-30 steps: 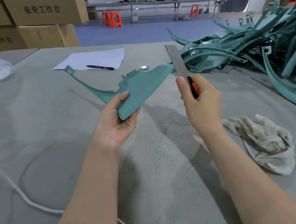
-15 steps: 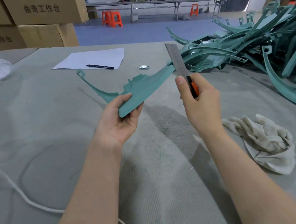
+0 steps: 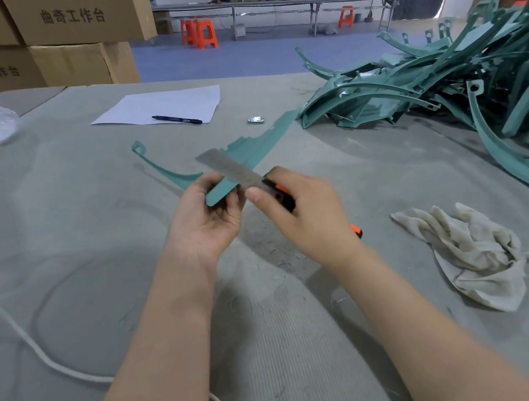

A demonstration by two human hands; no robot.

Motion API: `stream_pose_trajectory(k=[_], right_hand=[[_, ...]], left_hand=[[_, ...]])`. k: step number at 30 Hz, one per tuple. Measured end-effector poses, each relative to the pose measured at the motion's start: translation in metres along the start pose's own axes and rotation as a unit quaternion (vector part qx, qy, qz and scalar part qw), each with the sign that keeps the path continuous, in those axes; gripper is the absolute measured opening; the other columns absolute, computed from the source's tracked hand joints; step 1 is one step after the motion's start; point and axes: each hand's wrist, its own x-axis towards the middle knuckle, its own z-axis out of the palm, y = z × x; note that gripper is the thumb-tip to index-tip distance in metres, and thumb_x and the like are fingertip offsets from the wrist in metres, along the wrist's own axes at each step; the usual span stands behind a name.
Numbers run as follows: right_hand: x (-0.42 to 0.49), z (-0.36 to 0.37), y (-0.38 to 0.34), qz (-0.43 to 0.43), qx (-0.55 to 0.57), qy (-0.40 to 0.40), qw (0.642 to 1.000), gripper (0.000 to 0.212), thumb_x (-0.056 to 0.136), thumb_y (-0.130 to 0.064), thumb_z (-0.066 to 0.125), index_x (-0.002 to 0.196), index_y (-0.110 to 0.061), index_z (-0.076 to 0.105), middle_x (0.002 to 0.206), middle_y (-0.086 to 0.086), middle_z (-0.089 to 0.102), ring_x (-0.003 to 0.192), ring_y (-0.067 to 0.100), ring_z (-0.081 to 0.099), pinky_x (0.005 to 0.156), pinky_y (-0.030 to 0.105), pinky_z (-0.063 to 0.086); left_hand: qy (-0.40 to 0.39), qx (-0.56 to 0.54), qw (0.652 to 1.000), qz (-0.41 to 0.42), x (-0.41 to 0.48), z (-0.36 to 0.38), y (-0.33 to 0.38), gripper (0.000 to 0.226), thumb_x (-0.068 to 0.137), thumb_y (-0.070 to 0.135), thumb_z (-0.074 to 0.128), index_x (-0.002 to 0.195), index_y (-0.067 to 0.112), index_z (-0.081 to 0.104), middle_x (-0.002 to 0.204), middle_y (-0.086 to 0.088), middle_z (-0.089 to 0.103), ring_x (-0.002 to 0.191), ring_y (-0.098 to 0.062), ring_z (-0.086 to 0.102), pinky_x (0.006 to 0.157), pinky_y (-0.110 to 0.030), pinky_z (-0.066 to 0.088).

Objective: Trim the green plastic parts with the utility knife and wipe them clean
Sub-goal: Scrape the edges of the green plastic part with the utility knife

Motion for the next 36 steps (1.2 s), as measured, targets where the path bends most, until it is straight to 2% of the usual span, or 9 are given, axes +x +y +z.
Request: stream_pose_trajectory(k=[2, 3, 7, 10, 13, 20, 30, 33, 36], right_hand=[[-0.001, 0.002, -0.002, -0.010, -0.008, -0.017, 1.000, 0.029, 0.094, -0.042, 0.058, 0.074, -0.026, 0.044, 0.056, -0.013, 0.039, 0.056, 0.010, 0.041, 0.053, 0.028, 0.029], [0.000, 0.002, -0.002, -0.008, -0.005, -0.015, 1.000, 0.028, 0.093, -0.043, 0.058, 0.075, -0.025, 0.047, 0.057, -0.013, 0.040, 0.057, 0.011, 0.042, 0.054, 0.029, 0.031], [0.003, -0.004, 0.005, 0.047, 0.029, 0.069, 0.996, 0.030, 0.091, -0.049, 0.052, 0.076, -0.022, 0.051, 0.053, -0.009, 0.041, 0.052, 0.008, 0.040, 0.051, 0.028, 0.030], [0.006, -0.010, 0.012, 0.095, 0.055, 0.135, 0.985, 0.033, 0.090, -0.050, 0.050, 0.077, -0.020, 0.054, 0.051, -0.009, 0.041, 0.051, 0.009, 0.039, 0.051, 0.028, 0.029], [0.007, -0.013, 0.016, 0.113, 0.068, 0.154, 0.979, 0.030, 0.092, -0.050, 0.050, 0.074, -0.025, 0.050, 0.052, -0.014, 0.044, 0.052, 0.008, 0.039, 0.051, 0.023, 0.027], [0.006, -0.012, 0.015, 0.109, 0.057, 0.162, 0.979, 0.030, 0.094, -0.046, 0.052, 0.069, -0.031, 0.042, 0.053, -0.016, 0.044, 0.053, 0.006, 0.039, 0.050, 0.020, 0.026], [0.006, -0.014, 0.014, 0.095, 0.073, 0.150, 0.981, 0.031, 0.094, -0.042, 0.054, 0.073, -0.019, 0.049, 0.052, -0.008, 0.035, 0.053, 0.010, 0.034, 0.053, 0.029, 0.028], [0.004, -0.009, 0.010, 0.076, 0.054, 0.103, 0.990, 0.030, 0.095, -0.042, 0.055, 0.078, -0.018, 0.053, 0.054, -0.008, 0.040, 0.052, 0.011, 0.038, 0.053, 0.030, 0.030], [0.001, -0.001, 0.003, 0.054, 0.020, 0.057, 0.997, 0.032, 0.094, -0.044, 0.055, 0.084, -0.014, 0.058, 0.056, -0.009, 0.043, 0.055, 0.015, 0.044, 0.053, 0.032, 0.035]], left_hand=[[-0.007, -0.029, 0.999, 0.013, 0.002, -0.001, 0.000, 0.019, 0.094, 0.004, 0.043, 0.105, -0.003, 0.057, 0.105, -0.012, 0.059, 0.094, -0.020, 0.061, 0.047, -0.019, 0.054], [-0.010, -0.033, 0.999, 0.017, 0.002, -0.001, 0.000, 0.018, 0.094, 0.004, 0.043, 0.103, -0.003, 0.057, 0.104, -0.012, 0.060, 0.094, -0.020, 0.061, 0.048, -0.020, 0.055], [-0.019, -0.021, 1.000, 0.010, -0.002, 0.003, 0.001, 0.015, 0.094, 0.003, 0.049, 0.089, -0.005, 0.060, 0.081, -0.017, 0.067, 0.065, -0.025, 0.070, 0.046, -0.017, 0.053], [-0.024, -0.030, 0.999, 0.005, -0.003, 0.003, 0.001, 0.014, 0.093, 0.002, 0.050, 0.096, -0.005, 0.063, 0.093, -0.017, 0.069, 0.071, -0.029, 0.072, 0.048, -0.018, 0.055], [-0.029, -0.036, 0.999, -0.005, -0.004, 0.003, 0.002, 0.015, 0.092, 0.002, 0.051, 0.099, -0.002, 0.063, 0.097, -0.016, 0.069, 0.073, -0.029, 0.072, 0.048, -0.017, 0.054], [-0.040, -0.034, 0.998, -0.022, -0.005, 0.002, 0.002, 0.016, 0.092, 0.003, 0.050, 0.100, -0.001, 0.063, 0.093, -0.015, 0.070, 0.075, -0.028, 0.073, 0.047, -0.017, 0.054], [-0.043, -0.047, 0.998, -0.023, -0.005, 0.003, 0.000, 0.022, 0.091, 0.003, 0.050, 0.110, 0.001, 0.060, 0.097, -0.015, 0.069, 0.082, -0.026, 0.070, 0.050, -0.017, 0.055], [-0.044, -0.053, 0.997, -0.015, -0.006, 0.005, 0.000, 0.017, 0.093, 0.003, 0.049, 0.098, -0.005, 0.063, 0.090, -0.017, 0.069, 0.080, -0.028, 0.070, 0.050, -0.017, 0.055], [-0.036, -0.058, 0.998, -0.005, -0.007, 0.005, 0.001, 0.021, 0.094, 0.005, 0.049, 0.083, -0.006, 0.063, 0.075, -0.019, 0.067, 0.064, -0.026, 0.071, 0.047, -0.018, 0.054]])
